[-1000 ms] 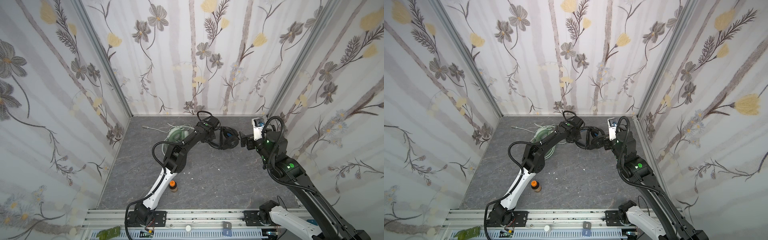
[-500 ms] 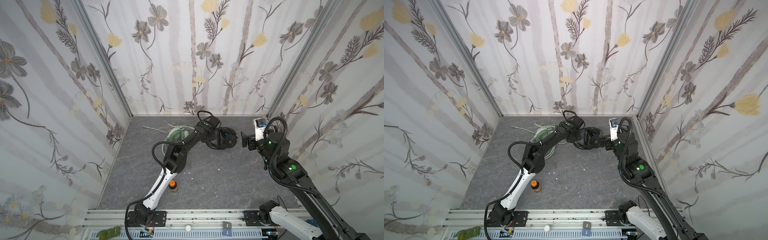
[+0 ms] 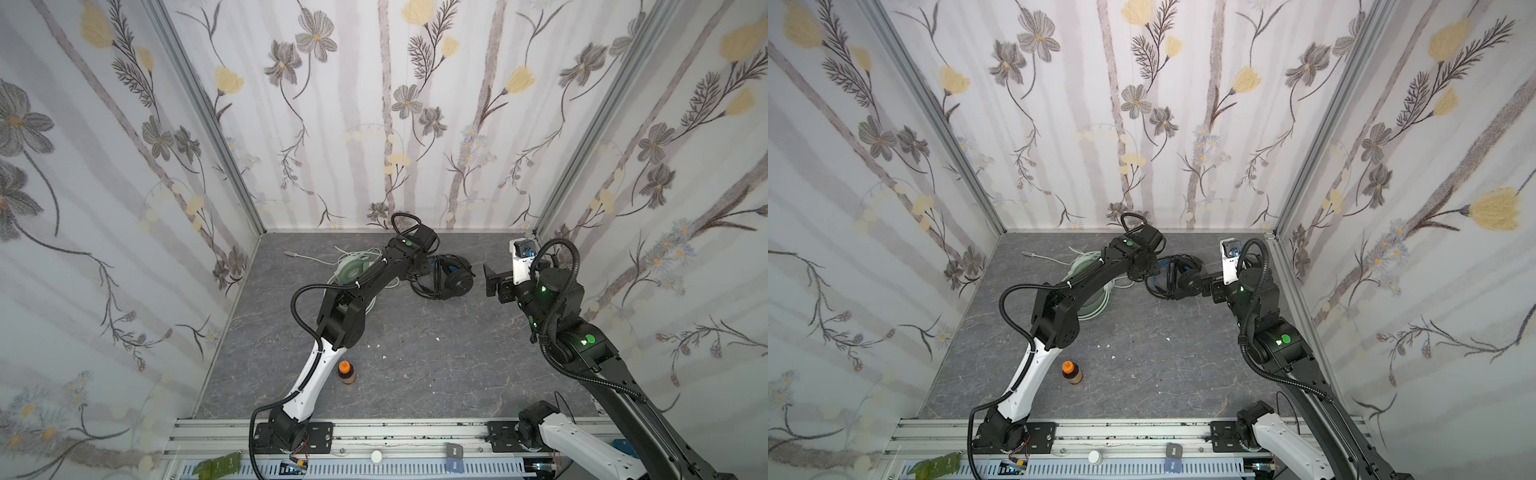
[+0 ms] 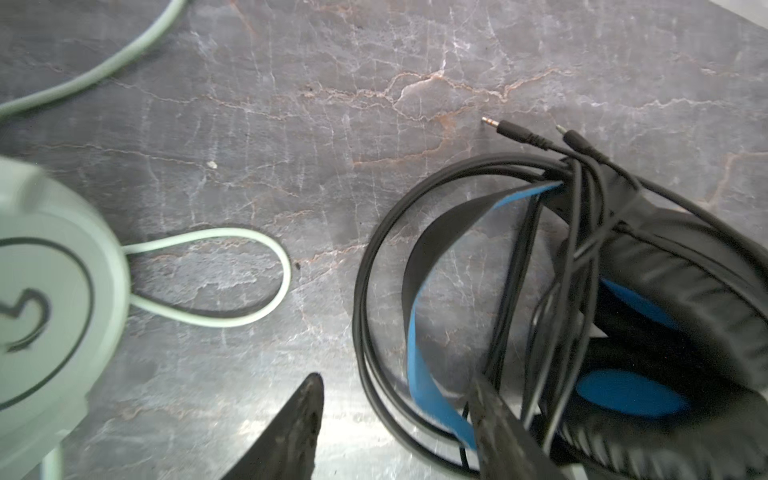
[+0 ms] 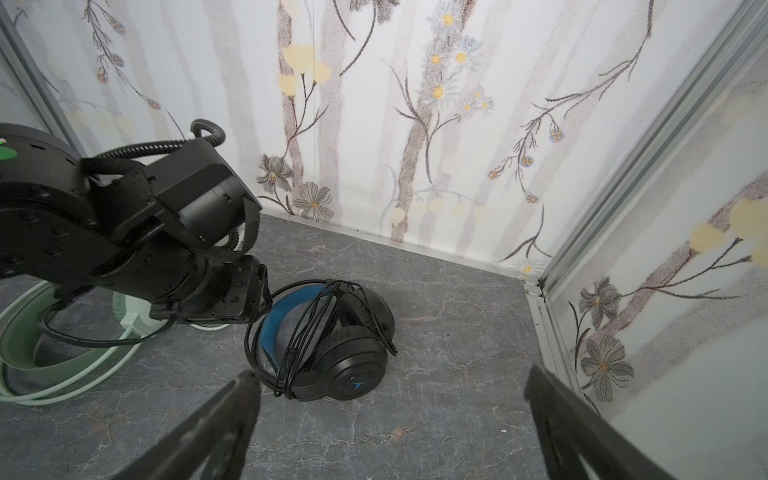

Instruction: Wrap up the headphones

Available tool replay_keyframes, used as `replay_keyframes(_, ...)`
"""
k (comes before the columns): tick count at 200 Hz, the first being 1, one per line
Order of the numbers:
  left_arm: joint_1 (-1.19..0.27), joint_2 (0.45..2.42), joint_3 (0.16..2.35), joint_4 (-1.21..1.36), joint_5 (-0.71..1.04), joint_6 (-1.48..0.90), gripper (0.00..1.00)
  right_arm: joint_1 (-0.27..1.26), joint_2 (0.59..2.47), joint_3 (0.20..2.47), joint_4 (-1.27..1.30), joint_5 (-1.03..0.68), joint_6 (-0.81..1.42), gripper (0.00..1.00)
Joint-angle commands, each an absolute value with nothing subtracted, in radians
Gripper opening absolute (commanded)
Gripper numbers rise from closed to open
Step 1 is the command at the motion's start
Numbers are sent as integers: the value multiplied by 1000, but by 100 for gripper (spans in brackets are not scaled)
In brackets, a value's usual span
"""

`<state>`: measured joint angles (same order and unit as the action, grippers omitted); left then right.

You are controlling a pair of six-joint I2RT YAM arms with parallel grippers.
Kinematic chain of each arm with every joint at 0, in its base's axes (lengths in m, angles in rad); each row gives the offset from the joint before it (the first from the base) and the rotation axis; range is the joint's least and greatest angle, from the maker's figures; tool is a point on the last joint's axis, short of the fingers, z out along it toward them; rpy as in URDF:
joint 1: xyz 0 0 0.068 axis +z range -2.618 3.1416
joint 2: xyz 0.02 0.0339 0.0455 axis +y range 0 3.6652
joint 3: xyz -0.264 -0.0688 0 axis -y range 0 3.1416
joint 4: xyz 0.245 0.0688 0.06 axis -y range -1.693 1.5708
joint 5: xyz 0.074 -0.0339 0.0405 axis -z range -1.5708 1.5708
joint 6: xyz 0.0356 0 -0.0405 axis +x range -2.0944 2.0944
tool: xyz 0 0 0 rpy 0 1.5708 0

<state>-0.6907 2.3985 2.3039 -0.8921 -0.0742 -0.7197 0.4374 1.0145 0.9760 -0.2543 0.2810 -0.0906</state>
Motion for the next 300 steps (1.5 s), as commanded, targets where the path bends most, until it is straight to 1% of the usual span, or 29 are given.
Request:
replay_keyframes(1, -696, 2289, 2212, -829, -5, -605, 58, 438, 1024, 972, -222, 260, -81, 100)
replay_keyframes(29, -700, 2087, 1950, -797, 16, -525, 58, 439, 1045, 983, -224, 236, -82, 100)
replay_keyframes(54, -697, 1909, 1727, -836, -37, -478, 58, 440, 1054, 982, -217, 204, -80, 100)
replay_keyframes(80, -688, 1781, 1576, -904, -115, -421, 58, 442, 1063, 973, -208, 162, -74, 100)
replay_keyframes(98, -663, 1735, 1517, -911, -148, -366, 59, 443, 1076, 973, -202, 145, -70, 100)
replay_keyframes(120, -622, 1749, 1507, -918, -176, -299, 59, 448, 1091, 981, -193, 126, -67, 100)
replay_keyframes(126, -611, 1759, 1506, -912, -180, -280, 64, 451, 1093, 986, -196, 123, -67, 100)
replay_keyframes(131, -601, 1768, 1505, -907, -182, -269, 65, 453, 1093, 989, -197, 121, -67, 100)
replay_keyframes(152, -576, 1832, 1515, -893, -185, -222, 70, 455, 1087, 990, -205, 125, -69, 100)
replay_keyframes(186, -564, 1927, 1517, -831, -132, -193, 71, 456, 1058, 976, -221, 146, -67, 100)
replay_keyframes(236, -565, 2029, 1532, -803, -110, -214, 71, 456, 1058, 983, -227, 156, -70, 100)
replay_keyframes(248, -567, 2035, 1523, -791, -96, -227, 69, 456, 1065, 986, -226, 155, -71, 100)
replay_keyframes(287, -599, 2034, 1503, -782, -75, -266, 56, 456, 1072, 992, -222, 153, -76, 100)
replay_keyframes(300, -619, 2033, 1499, -785, -78, -274, 54, 456, 1072, 991, -223, 155, -79, 100)
